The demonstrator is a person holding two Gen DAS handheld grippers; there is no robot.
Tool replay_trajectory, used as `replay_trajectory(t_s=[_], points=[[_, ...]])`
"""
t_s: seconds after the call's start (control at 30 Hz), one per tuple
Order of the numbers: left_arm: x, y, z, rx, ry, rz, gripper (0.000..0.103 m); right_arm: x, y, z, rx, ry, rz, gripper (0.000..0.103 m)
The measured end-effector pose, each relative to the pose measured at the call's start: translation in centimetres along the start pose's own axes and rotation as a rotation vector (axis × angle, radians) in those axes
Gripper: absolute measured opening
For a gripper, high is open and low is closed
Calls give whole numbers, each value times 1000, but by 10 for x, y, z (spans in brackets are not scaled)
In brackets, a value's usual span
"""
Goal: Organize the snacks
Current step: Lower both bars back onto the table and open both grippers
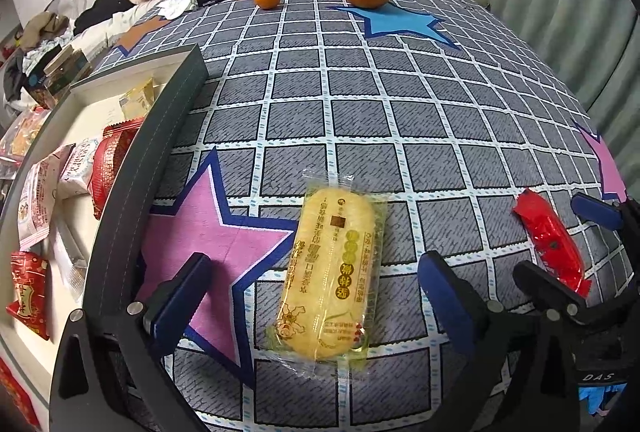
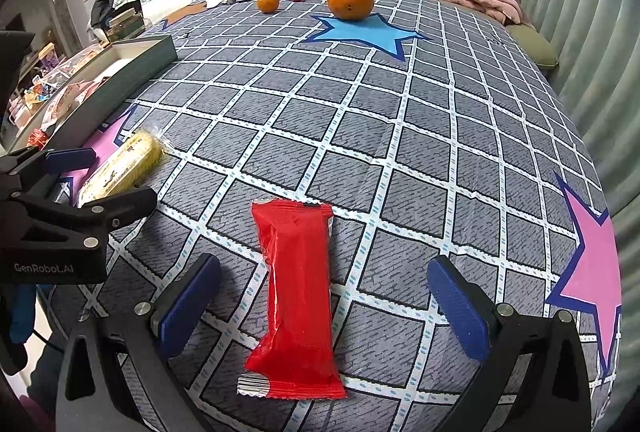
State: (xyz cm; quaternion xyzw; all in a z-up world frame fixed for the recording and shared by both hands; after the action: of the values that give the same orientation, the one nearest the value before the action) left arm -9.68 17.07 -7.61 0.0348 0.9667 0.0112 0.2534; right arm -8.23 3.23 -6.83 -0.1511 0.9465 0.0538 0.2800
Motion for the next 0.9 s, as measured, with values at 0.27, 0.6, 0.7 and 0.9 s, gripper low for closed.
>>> replay_trajectory(t_s=[0.27, 0.6, 0.7, 0.9], points=[[0, -1, 0, -3, 0, -11, 102, -1, 0, 0, -3, -6, -6, 103], [4, 0, -3, -6, -33, -12, 102, 1, 1, -3, -7, -42, -10, 103], [4, -1, -3, -4, -36, -9, 102, 2, 1, -3, -8, -43, -11, 103], [2, -1, -2, 0, -20, -1, 102, 2, 1, -3, -8, -34, -13, 103]])
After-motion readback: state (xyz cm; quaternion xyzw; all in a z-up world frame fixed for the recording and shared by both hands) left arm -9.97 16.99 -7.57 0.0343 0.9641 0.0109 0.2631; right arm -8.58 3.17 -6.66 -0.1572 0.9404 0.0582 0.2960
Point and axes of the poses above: each gripper's, at about its wrist camera, not at the fingertips, and z roughly the way its jaws point, y to its left, x to its underside, the point moved 9 cm from there along z, roughly the way its jaws point, and after that the axes turned 3 degrees about z, right-handed, at the moved point
